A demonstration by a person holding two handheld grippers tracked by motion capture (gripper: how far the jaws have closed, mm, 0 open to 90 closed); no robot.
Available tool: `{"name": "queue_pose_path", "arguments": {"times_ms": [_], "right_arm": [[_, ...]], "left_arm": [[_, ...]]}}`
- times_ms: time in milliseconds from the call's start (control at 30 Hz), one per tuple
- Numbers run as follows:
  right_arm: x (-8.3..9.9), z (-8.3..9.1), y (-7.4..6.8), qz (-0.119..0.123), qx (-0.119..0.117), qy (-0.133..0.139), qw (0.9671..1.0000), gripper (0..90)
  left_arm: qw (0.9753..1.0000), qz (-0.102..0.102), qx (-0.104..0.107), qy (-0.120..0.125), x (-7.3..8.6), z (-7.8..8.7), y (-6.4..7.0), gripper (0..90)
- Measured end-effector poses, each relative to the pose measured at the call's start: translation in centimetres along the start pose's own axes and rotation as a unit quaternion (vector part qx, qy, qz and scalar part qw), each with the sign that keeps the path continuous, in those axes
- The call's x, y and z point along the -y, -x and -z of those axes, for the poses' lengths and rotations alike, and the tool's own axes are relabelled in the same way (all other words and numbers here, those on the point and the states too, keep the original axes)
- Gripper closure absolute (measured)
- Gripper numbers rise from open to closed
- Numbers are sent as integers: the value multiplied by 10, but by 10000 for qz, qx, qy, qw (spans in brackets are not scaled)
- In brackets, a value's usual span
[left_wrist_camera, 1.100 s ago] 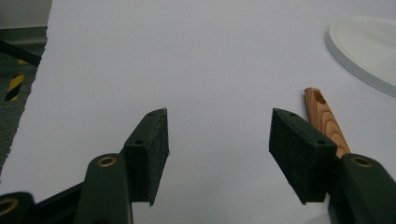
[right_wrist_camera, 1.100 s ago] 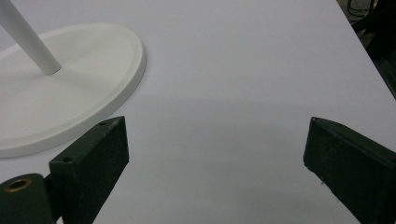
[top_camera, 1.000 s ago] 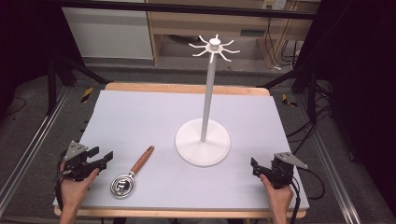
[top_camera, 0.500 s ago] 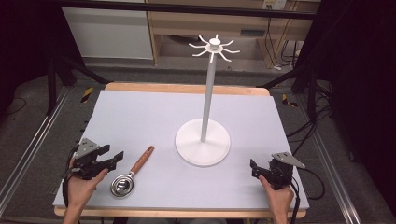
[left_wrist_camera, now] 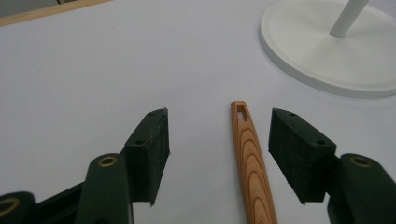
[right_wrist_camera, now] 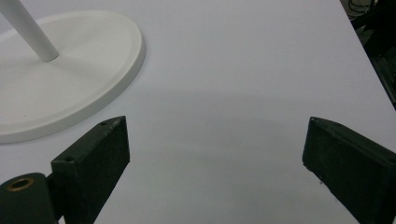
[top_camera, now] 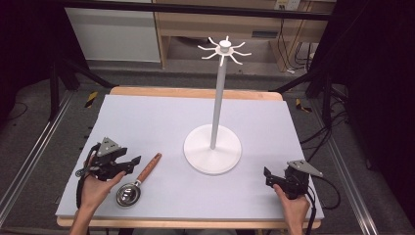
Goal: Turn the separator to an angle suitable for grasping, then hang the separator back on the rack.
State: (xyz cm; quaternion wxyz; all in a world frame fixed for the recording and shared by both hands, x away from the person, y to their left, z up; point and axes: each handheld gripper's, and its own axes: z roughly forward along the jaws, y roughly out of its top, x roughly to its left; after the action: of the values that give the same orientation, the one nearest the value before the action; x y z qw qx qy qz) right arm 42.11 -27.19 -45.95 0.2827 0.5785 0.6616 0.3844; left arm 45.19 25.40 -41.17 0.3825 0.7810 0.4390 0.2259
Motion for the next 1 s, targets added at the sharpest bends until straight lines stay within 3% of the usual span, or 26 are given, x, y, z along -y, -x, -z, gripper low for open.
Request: {"name": "queue_pose_path", "arguments": {"times_ms": [333,533,567,1000], "right_arm": [[0,-2,-3,94,-48,-66,9999,78],[0,-2,-4,80,-75,-93,9999,78],[0,-2,-4,103,-86,-105,9999,78],[-1,-4,-7,208,-119,-178,9996,79]], "left_arm": [[9990,-217,113,-377,-10,-14,9,425],[9979,-268,165,-563,-8,-21,12,443],[9968,-354,176,-689,-7,-23,13,462],[9926,-443,250,-1103,-6,-33,19,479]]}}
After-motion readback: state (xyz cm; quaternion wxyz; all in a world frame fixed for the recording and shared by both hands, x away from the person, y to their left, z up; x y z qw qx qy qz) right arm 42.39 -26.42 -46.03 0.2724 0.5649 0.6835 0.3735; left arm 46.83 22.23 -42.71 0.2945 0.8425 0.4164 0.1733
